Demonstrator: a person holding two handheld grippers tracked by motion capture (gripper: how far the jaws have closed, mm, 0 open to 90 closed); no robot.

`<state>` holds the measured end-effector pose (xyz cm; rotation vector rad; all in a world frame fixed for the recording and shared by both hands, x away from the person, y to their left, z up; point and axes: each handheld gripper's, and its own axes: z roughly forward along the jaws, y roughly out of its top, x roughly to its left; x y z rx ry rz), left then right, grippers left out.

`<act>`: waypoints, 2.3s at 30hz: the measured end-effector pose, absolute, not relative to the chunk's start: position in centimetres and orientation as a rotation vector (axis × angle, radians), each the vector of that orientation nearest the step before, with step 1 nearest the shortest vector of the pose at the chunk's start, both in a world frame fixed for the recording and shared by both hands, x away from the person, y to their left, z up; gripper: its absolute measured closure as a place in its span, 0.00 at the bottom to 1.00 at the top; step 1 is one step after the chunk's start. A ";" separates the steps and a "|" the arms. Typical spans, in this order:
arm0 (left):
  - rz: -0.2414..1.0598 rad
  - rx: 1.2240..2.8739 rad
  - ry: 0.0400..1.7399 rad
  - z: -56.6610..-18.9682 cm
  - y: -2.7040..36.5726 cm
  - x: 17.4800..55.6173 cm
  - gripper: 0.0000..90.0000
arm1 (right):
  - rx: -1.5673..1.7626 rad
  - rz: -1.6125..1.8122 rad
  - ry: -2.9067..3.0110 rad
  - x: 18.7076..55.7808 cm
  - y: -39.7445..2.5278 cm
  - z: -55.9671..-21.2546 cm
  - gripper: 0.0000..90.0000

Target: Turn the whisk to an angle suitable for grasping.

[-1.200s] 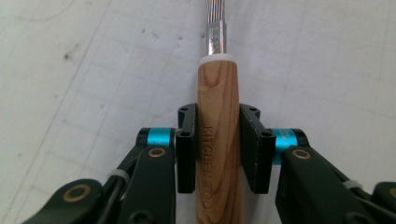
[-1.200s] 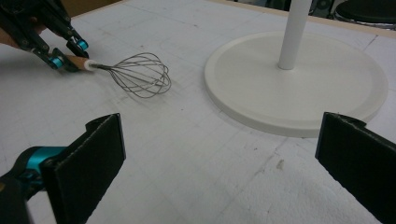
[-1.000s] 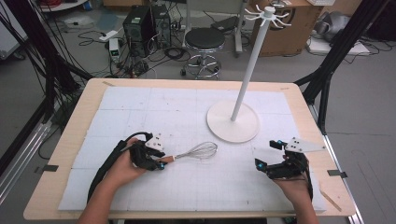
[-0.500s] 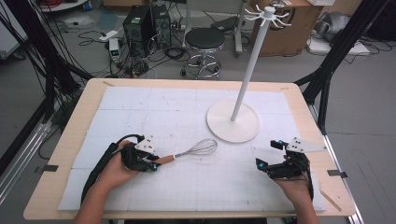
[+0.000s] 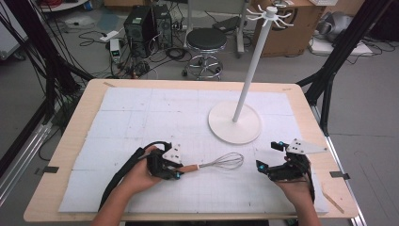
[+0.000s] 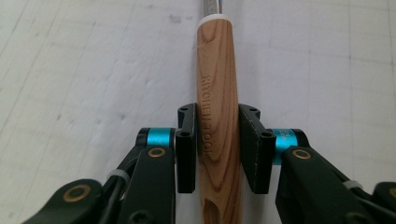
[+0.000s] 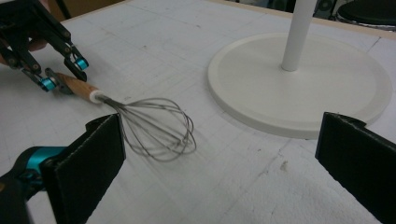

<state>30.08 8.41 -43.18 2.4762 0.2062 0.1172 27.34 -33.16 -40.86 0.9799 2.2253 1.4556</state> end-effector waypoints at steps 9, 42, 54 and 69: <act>0.133 2.474 0.164 -43.2 6.8 29.6 0.77 | 0.992 1.487 2.197 27.2 -33.7 -40.6 0.00; 0.172 2.448 0.268 -43.5 9.5 29.6 0.53 | 0.995 1.485 2.190 27.2 -33.9 -40.5 0.00; 0.213 2.391 0.439 -43.9 10.8 31.2 0.43 | 0.998 1.488 2.190 27.2 -33.9 -40.4 0.00; 0.240 2.299 0.580 -44.4 11.3 32.5 0.37 | 1.000 1.477 2.200 27.2 -33.8 -40.5 0.00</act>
